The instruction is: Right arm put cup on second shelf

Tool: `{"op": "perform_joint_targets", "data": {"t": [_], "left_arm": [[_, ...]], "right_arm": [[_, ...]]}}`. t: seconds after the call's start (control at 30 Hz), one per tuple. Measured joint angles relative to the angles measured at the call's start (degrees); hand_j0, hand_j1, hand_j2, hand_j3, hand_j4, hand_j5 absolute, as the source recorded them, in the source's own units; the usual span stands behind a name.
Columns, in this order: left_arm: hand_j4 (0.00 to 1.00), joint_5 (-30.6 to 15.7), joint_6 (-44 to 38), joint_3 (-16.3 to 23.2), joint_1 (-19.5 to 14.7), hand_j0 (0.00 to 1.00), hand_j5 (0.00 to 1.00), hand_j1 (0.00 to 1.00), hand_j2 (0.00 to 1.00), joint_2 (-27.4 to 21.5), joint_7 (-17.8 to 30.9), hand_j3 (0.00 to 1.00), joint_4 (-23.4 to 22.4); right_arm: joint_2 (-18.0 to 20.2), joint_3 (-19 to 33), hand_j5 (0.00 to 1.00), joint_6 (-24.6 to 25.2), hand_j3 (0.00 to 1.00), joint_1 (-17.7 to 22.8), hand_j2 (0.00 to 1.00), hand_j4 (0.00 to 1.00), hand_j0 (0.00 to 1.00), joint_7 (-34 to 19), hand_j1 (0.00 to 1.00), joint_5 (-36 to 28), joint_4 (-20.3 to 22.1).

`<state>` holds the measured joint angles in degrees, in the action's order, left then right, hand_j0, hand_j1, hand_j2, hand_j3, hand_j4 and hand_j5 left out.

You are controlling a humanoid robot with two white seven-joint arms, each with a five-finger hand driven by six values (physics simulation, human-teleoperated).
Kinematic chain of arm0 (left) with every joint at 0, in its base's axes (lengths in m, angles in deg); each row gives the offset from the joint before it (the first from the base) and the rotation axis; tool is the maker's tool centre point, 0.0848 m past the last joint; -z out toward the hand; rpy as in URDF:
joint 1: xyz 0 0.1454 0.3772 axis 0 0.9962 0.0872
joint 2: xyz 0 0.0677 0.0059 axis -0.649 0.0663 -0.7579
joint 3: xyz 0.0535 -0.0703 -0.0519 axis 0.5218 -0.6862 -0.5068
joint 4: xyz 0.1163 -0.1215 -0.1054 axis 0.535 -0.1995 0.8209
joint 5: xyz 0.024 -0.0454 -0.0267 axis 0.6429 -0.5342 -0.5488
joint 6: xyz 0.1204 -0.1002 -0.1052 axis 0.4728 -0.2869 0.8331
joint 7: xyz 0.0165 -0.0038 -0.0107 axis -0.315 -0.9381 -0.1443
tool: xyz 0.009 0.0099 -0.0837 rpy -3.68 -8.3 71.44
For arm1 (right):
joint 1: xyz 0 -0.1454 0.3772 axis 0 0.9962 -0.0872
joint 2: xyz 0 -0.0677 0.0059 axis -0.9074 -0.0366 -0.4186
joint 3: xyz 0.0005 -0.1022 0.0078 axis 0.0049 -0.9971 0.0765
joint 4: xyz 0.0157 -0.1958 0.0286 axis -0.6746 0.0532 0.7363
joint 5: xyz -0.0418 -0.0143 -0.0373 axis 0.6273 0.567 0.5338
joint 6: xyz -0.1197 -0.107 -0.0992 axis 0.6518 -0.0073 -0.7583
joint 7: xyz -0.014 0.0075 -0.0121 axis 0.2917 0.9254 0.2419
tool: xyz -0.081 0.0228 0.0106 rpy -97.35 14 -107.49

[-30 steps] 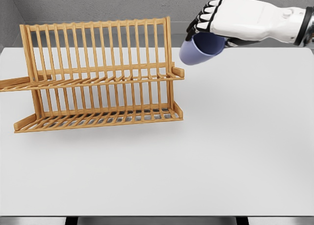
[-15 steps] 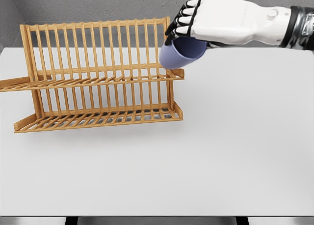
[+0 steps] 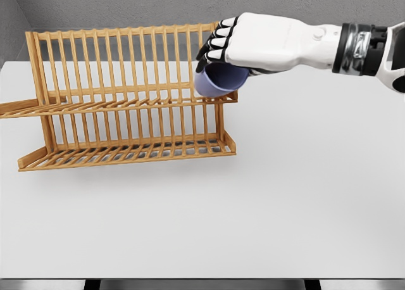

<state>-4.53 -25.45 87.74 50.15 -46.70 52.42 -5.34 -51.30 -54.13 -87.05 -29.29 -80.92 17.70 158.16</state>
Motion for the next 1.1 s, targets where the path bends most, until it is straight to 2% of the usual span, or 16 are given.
{"op": "perform_joint_targets", "data": {"t": [0.33, 0.37, 0.4, 0.53, 0.63, 0.7, 0.77, 0.83, 0.97, 1.03, 1.1], "left_arm": [[1.0, 0.0, 0.0, 0.0, 0.0, 1.0, 1.0, 1.0, 1.0, 0.0, 0.0, 1.0, 0.0], [1.0, 0.0, 0.0, 0.0, -0.1, 1.0, 1.0, 1.0, 1.0, 0.0, 0.0, 1.0, 0.0], [1.0, 0.0, 0.0, 0.0, 0.0, 1.0, 1.0, 1.0, 1.0, 0.0, 0.0, 1.0, 0.0], [1.0, 0.0, 0.0, 0.0, 0.0, 1.0, 1.0, 1.0, 1.0, 0.0, 0.0, 1.0, 0.0], [1.0, 0.0, 0.0, 0.0, 0.0, 1.0, 1.0, 1.0, 1.0, 0.0, 0.0, 1.0, 0.0], [1.0, 0.0, 0.0, 0.0, 0.0, 1.0, 1.0, 1.0, 1.0, 0.0, 0.0, 1.0, 0.0], [1.0, 0.0, 0.0, 0.0, 0.0, 1.0, 1.0, 1.0, 1.0, 0.0, 0.0, 1.0, 0.0], [1.0, 0.0, 0.0, 0.0, 0.0, 1.0, 1.0, 1.0, 1.0, 0.0, 0.0, 1.0, 0.0], [1.0, 0.0, 0.0, 0.0, 0.0, 1.0, 1.0, 1.0, 1.0, 0.0, 0.0, 1.0, 0.0], [1.0, 0.0, 0.0, 0.0, 0.0, 1.0, 1.0, 1.0, 1.0, 0.0, 0.0, 1.0, 0.0], [1.0, 0.0, 0.0, 0.0, -0.1, 1.0, 1.0, 1.0, 1.0, 0.0, 0.0, 1.0, 0.0]], "right_arm": [[-1.7, -2.5, 0.69, 1.6, 0.69, 0.0, 0.69, 0.69, 0.69, 0.4, 0.69, 2.1, -1.6], [-1.8, -2.6, 0.78, 1.6, 0.78, 0.0, 0.78, 0.78, 0.78, 0.4, 0.78, 2.2, -1.7], [-1.9, -2.8, 1.0, 1.6, 1.0, 0.0, 1.0, 1.0, 1.0, 0.2, 1.0, 2.1, -1.7], [-2.0, -2.4, 1.0, 1.5, 1.0, -1.5, 1.0, 1.0, 1.0, 0.0, 1.0, 1.9, -1.7], [-1.6, 4.1, 1.0, 1.2, 1.0, -0.6, 1.0, 1.0, 1.0, 0.0, 1.0, 1.9, -1.8], [0.2, 11.3, 1.0, 0.9, 1.0, 3.5, 1.0, 1.0, 1.0, -0.1, 1.0, 1.8, -1.8], [3.0, 19.3, 1.0, 0.4, 1.0, 11.1, 1.0, 1.0, 1.0, 0.0, 1.0, 1.6, -2.6], [4.9, 24.1, 1.0, -1.5, 1.0, 18.7, 1.0, 1.0, 1.0, -0.1, 1.0, 1.7, -4.7], [5.2, 28.1, 1.0, -3.8, 1.0, 29.0, 1.0, 1.0, 1.0, -0.1, 1.0, 1.9, -7.2], [4.4, 28.7, 1.0, -4.4, 1.0, 31.3, 1.0, 1.0, 1.0, -0.1, 1.0, 2.0, -7.8], [3.5, 28.9, 1.0, -4.7, 1.0, 31.9, 1.0, 1.0, 1.0, -0.1, 1.0, 2.0, -8.3]]}}
